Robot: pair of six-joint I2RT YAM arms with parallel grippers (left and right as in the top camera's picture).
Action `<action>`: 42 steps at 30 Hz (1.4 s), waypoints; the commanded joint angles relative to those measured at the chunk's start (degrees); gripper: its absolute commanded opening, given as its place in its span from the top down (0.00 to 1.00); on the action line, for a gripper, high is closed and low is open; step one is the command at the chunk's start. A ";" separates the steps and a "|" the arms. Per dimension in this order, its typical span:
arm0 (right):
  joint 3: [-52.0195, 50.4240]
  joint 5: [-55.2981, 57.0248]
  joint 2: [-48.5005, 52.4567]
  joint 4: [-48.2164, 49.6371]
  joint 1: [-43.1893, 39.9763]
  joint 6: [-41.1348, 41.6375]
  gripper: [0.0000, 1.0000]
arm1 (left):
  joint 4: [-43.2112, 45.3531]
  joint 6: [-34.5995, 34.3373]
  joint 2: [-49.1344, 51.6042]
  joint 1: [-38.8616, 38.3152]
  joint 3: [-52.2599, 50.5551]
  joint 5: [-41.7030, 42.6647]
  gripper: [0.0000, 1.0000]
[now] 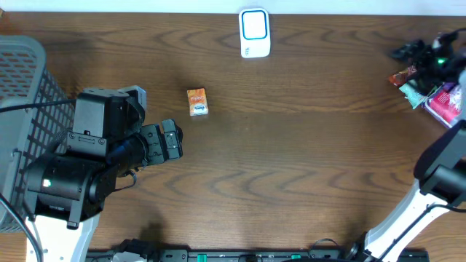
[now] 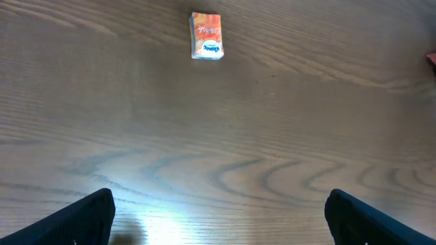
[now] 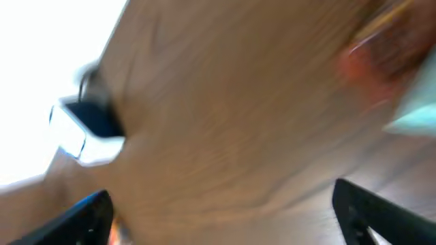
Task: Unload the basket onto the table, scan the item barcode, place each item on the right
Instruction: 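Carry the green wrapper to the right edge and release it, then reach the right gripper to the orange box and grasp it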
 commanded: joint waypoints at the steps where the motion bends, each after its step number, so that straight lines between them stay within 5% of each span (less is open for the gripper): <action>1: 0.42 -4.66 -0.44 -3.39 6.01 -4.52 0.01 | -0.22 0.57 0.02 -0.02 0.15 -0.35 0.02; 9: 0.39 -1.49 -0.44 -5.49 21.40 -4.46 0.01 | -0.22 0.57 0.02 -0.02 0.15 -0.35 0.02; 14: 0.39 2.86 -0.35 1.36 34.05 -4.28 0.01 | -0.22 0.57 0.02 -0.02 0.15 -0.35 0.03; 23: 0.39 13.92 3.06 12.96 51.41 7.89 0.06 | -0.22 0.57 0.02 -0.02 0.15 -0.35 0.02; 26: 0.39 15.15 5.18 17.14 54.62 10.29 0.15 | -0.22 0.57 0.02 -0.02 0.15 -0.35 0.02; 42: 0.39 4.83 20.22 27.61 58.40 18.16 0.25 | -0.22 0.57 0.02 -0.02 0.15 -0.35 0.02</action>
